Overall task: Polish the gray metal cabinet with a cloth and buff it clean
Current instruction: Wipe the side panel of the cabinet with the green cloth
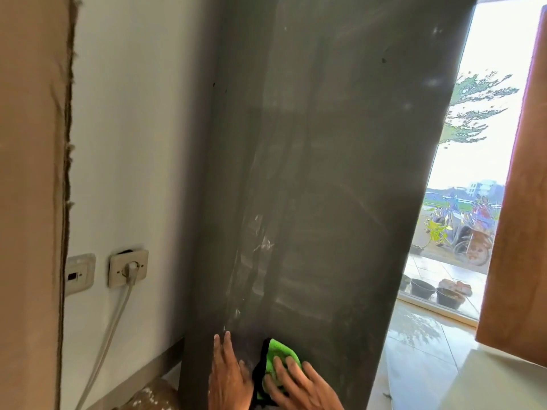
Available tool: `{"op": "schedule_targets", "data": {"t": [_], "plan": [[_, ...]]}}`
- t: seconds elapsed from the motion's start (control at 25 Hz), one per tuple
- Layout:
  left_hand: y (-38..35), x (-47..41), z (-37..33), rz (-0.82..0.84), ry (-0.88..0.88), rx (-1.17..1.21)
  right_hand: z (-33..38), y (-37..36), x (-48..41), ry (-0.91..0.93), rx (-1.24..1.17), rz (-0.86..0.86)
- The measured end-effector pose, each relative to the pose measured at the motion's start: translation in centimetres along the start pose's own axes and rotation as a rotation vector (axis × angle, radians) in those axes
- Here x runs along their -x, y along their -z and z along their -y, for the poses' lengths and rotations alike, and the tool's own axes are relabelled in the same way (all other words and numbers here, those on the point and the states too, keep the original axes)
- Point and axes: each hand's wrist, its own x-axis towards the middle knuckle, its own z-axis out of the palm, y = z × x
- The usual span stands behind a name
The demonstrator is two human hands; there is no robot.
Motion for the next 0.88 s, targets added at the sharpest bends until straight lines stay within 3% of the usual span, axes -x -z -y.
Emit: {"op": "schedule_targets", "data": {"t": [0.12,0.48,0.88], "plan": [[1.3,-2.1,-2.2,0.034,-0.018,0.055,-1.6,1.0,-1.9,-0.056,0.086,-0.111],[7.3,-9.6,-13.7,-0.255,-0.209,0.160,-12.1,9.8,-9.4,-0.024,0.022,-0.234],[26.0,-25.3,-46.9,-0.447,-0.208,0.441,-38.9,34.0,-27.7,-0.075,0.157,-0.412]]}}
